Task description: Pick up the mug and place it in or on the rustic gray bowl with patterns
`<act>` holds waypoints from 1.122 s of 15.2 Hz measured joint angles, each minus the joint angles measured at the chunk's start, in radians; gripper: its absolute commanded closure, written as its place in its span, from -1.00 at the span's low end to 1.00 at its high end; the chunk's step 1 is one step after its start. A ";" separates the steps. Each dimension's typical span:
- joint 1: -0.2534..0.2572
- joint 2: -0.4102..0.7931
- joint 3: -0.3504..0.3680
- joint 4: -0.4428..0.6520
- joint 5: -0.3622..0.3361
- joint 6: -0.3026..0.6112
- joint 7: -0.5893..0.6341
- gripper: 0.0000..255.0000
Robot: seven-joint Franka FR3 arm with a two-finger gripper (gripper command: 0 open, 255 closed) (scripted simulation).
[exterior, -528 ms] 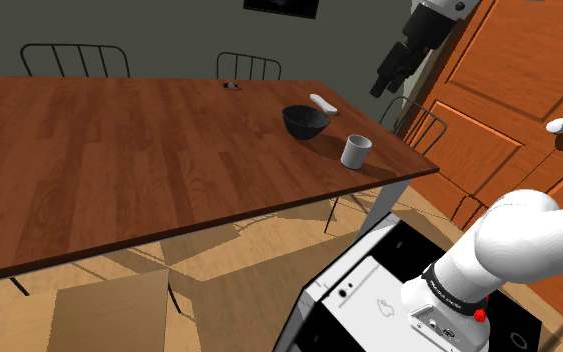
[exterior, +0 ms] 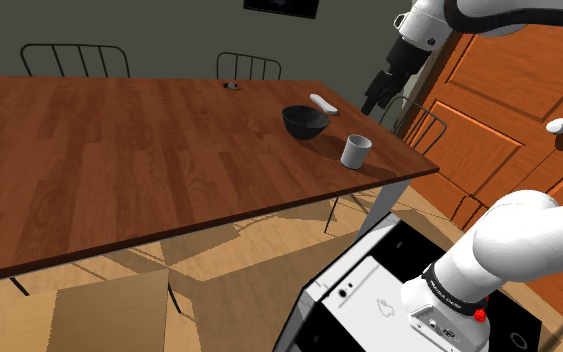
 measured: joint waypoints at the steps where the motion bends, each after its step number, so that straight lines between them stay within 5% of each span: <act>1: -0.006 0.014 -0.007 -0.014 -0.008 0.025 -0.009 -1.00; 17: -0.116 0.419 -0.142 -0.074 -0.141 0.458 -0.156 -1.00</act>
